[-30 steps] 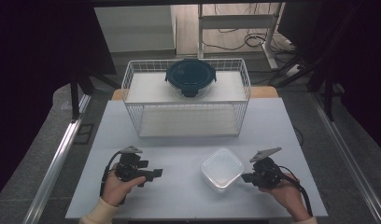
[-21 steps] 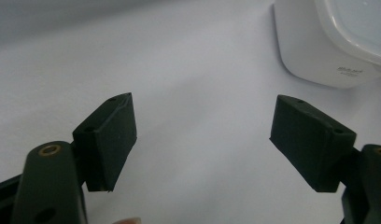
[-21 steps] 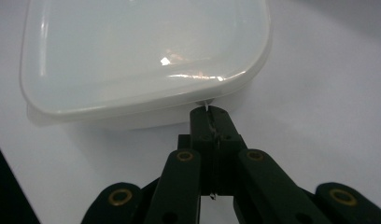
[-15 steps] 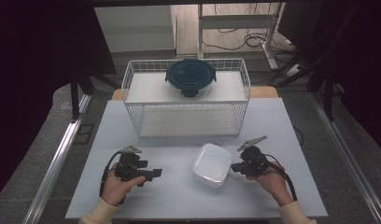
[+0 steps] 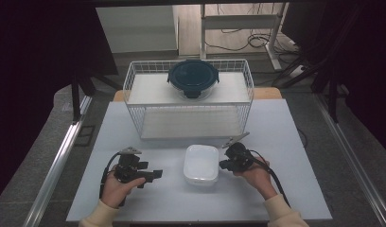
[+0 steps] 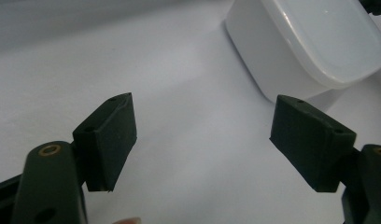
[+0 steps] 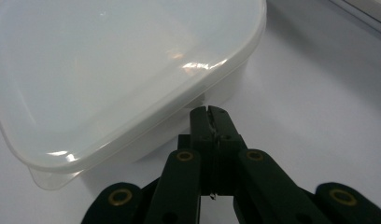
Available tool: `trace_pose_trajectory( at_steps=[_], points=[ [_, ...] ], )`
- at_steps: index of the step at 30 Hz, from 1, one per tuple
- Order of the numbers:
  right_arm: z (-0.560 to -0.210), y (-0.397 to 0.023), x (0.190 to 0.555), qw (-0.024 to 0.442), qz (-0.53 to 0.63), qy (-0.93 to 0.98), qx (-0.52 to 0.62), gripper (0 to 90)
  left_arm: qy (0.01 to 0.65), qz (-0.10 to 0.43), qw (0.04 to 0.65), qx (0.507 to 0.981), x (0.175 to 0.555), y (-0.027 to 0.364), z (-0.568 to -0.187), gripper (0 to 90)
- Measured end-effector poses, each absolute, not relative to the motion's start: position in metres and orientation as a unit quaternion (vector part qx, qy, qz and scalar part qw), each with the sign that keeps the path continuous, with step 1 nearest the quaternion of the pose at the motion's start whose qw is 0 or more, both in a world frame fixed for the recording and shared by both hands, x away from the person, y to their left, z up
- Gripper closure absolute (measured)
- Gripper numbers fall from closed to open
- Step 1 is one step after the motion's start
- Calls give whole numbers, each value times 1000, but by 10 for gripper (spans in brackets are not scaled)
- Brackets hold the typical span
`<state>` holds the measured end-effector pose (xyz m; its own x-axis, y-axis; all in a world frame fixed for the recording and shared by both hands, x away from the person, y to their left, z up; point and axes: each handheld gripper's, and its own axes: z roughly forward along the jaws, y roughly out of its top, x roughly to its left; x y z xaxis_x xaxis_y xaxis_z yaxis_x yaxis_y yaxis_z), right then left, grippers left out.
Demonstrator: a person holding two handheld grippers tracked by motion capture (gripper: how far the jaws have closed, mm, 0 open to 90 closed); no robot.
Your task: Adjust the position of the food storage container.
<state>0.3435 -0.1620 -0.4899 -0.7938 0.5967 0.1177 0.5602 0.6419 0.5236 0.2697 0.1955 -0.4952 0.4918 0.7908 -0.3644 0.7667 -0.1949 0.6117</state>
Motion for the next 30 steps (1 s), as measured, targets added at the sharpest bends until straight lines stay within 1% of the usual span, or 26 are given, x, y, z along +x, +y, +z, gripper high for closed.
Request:
trace_pose_trajectory(
  at_steps=[6, 10, 16, 24, 26, 27, 28, 29, 30],
  points=[
    [-490, -147, 344, 34, 281, 908, 309, 891, 505, 16, 388, 771, 269, 196, -495, 221],
    [-490, -145, 344, 35, 282, 908, 307, 891, 506, 17, 389, 770, 270, 197, -494, 221],
    [-478, -157, 338, 46, 307, 896, 318, 891, 507, 18, 391, 768, 269, 198, -493, 221],
    [-460, -181, 318, 56, 352, 868, 345, 886, 506, 19, 393, 767, 268, 199, -492, 221],
    [-458, -185, 311, 62, 356, 862, 356, 847, 505, 19, 393, 768, 268, 198, -492, 221],
    [-459, -187, 309, 63, 355, 860, 361, 796, 505, 19, 393, 769, 268, 198, -492, 221],
    [-460, -188, 307, 61, 354, 859, 364, 726, 504, 20, 392, 769, 268, 197, -492, 221],
    [-461, -188, 304, 61, 348, 859, 372, 593, 503, 21, 392, 770, 268, 197, -492, 221],
    [-462, -188, 301, 70, 344, 857, 378, 491, 503, 21, 392, 770, 268, 197, -492, 221]
  ],
)
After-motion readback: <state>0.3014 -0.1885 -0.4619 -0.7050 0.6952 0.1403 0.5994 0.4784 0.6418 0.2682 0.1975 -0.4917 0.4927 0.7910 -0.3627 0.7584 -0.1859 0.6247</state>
